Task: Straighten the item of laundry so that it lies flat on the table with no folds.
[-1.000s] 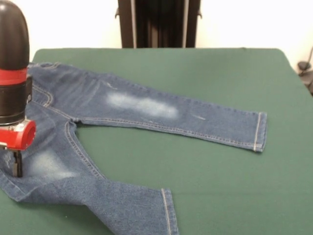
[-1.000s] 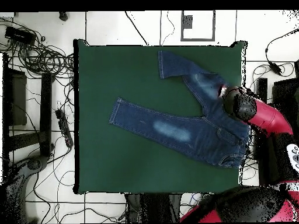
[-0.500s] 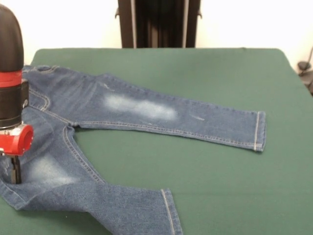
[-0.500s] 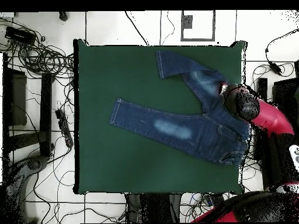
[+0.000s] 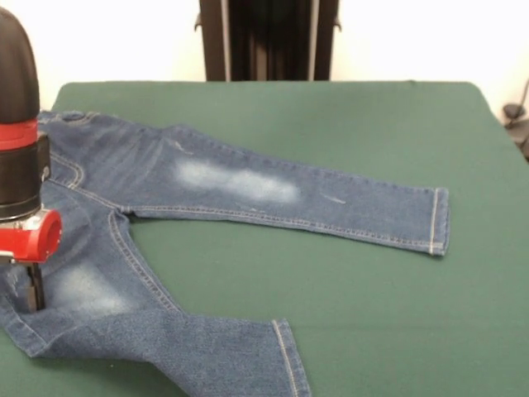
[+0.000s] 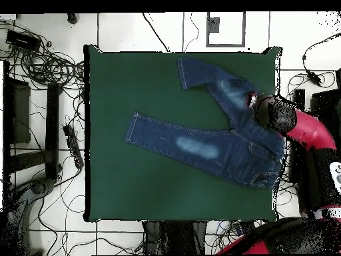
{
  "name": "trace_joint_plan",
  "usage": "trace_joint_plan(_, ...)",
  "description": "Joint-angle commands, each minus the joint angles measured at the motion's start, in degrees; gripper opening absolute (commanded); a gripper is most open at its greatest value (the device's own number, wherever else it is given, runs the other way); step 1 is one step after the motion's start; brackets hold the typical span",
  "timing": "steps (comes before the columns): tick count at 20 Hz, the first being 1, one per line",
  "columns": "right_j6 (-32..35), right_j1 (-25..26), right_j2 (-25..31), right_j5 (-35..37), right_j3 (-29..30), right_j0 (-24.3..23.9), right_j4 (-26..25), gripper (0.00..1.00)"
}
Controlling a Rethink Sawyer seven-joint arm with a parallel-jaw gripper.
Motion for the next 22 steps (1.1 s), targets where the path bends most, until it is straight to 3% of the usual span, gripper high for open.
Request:
trace_joint_plan(1,-12.5,1.94,6.58,14.25,3.31,6.64,-1.14,1.0)
trace_joint_plan(9,-10.95,-0.85,5.0,15.3,4.53,7.5,-2.37,1.0)
trace_joint_plan(22,-3.9,-5.52,-3.08,18.08,0.42,14.64,-8.75,1.0)
